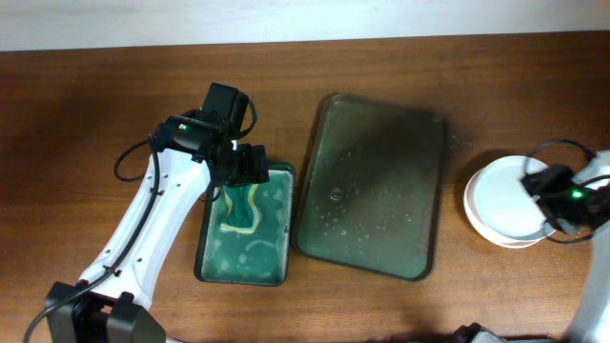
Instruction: Clean dirty plates on tray and stack at the side
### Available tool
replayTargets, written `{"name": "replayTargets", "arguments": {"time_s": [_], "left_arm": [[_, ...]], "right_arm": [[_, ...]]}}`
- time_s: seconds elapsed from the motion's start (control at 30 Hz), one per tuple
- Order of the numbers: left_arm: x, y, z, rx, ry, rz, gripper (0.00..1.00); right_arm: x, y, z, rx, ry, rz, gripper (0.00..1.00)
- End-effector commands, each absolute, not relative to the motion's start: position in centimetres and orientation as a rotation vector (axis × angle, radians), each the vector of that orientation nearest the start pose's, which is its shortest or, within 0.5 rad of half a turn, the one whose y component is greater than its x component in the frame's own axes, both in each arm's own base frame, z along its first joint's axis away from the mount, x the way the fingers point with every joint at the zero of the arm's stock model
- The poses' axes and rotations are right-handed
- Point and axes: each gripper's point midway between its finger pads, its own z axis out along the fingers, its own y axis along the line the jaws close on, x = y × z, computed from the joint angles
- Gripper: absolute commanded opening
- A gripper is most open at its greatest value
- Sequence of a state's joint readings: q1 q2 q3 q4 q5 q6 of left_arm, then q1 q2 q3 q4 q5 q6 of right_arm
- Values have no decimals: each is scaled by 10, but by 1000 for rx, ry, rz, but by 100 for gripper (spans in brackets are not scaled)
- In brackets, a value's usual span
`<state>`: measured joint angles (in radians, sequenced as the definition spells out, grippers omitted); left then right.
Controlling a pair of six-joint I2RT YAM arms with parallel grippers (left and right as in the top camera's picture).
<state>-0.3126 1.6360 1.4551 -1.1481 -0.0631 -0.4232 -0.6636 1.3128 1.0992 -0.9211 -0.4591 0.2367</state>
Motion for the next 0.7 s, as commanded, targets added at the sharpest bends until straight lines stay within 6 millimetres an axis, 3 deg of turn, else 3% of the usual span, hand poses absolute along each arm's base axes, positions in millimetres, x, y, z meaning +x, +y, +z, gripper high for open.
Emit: {"name": "replayTargets", "arguments": {"time_s": [0.0,0.03,0.13,0.17,0.3,0.37,0.4,0.53,0.67], "left_arm": [[336,-97,163,-170,2861,-55,100],[336,-97,163,-170,2861,-54,99],[336,-97,163,-170,2861,-55,99],[336,-97,163,-170,2861,-55,99],[336,-97,163,-170,2861,-55,99],[336,-97,163,-170,2861,-54,99],[336,-97,163,-170,2861,-54,99],[336,-97,163,-170,2861,-55,99],[336,-97,163,-170,2861,-55,99]], "right_arm": [[285,-18,244,355,2336,498,58],[276,16,262,190,2301,512,98],[254,75,278,-79,2272,608,98],[250,78,275,-89,2291,617,98],[251,49,284,-67,2231,393,98],[254,38,301,-113,2058,242,98],[253,38,300,-149,1976,211,98],[224,36,245,-161,1809,182,98],[226,37,192,-172,1679,174,98]]}}
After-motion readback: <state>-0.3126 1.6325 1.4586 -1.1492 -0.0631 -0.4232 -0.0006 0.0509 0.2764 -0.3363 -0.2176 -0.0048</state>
